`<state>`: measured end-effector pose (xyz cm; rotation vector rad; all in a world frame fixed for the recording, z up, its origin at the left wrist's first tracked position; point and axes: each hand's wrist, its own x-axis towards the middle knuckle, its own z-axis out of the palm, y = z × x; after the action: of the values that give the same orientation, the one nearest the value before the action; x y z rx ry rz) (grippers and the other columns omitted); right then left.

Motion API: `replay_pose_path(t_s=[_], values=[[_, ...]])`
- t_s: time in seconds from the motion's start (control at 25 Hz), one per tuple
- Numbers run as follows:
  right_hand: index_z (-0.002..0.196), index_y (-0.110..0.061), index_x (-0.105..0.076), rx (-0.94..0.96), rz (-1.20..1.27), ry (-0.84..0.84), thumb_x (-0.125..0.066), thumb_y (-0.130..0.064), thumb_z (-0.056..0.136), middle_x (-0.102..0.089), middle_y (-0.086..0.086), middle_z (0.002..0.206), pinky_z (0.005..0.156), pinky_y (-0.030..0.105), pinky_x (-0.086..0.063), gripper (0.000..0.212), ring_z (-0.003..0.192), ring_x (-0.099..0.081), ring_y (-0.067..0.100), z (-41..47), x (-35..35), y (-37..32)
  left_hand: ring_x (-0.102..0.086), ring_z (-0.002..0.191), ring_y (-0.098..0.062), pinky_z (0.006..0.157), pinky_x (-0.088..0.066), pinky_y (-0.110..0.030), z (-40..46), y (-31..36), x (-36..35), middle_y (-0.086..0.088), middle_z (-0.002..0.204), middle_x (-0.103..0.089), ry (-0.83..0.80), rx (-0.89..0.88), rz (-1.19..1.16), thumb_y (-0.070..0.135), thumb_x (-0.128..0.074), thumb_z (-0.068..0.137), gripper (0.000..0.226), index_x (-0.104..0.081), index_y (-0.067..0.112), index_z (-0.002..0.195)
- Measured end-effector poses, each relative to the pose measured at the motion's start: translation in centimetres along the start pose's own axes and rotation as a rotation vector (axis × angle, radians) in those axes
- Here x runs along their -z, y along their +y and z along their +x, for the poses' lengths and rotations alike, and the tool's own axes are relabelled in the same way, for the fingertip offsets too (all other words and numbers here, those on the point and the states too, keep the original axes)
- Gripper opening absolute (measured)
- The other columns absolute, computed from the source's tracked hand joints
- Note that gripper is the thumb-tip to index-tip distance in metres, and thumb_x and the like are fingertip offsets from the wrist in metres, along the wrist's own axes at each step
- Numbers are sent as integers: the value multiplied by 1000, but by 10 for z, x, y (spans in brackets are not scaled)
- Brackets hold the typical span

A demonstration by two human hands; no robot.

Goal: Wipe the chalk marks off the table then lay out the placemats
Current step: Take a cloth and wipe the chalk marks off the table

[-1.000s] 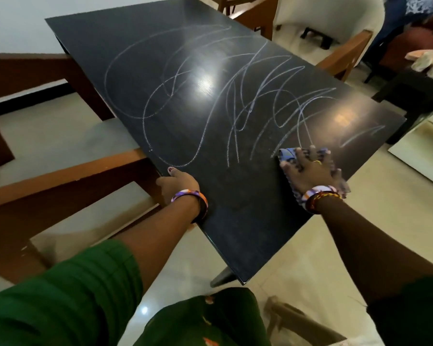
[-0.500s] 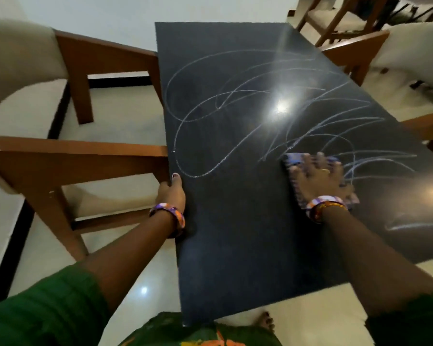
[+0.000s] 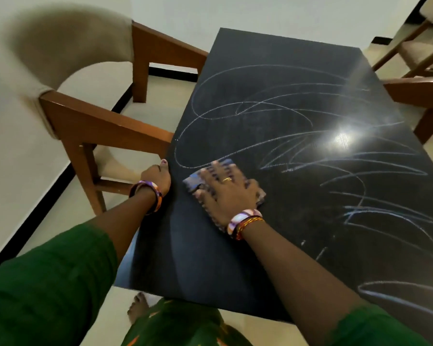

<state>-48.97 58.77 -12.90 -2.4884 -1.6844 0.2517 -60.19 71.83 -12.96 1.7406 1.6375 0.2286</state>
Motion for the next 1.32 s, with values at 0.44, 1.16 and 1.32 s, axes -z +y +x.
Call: replay_pose_path(t_s=[0.44,1.16,1.32], values=[[146,-32,-21,-321,-31,74,-29,-52,94,-9,0,159,106,59,-18,56,140,-12,39,29,15,50,-57,95,-35,75,-40,-37,-1,11,-9,-22,108,-61,189,-22,216,37,-22,100,51,-55,0,112],[139,-32,-35,51,1,51,-39,-48,93,-16,-5,158,106,54,-20,49,142,-13,32,49,5,7,-51,83,-28,71,-35,-32,2,13,-8,-16,92,-56,191,2,116,29,-25,101,45,-56,-2,111],[137,-40,-36,116,24,30,-35,-54,93,-15,-12,157,106,56,-19,46,145,-11,23,56,8,17,-55,103,-30,76,-33,-29,5,15,-4,-21,117,-58,211,134,-79,26,-25,102,45,-55,-5,115]])
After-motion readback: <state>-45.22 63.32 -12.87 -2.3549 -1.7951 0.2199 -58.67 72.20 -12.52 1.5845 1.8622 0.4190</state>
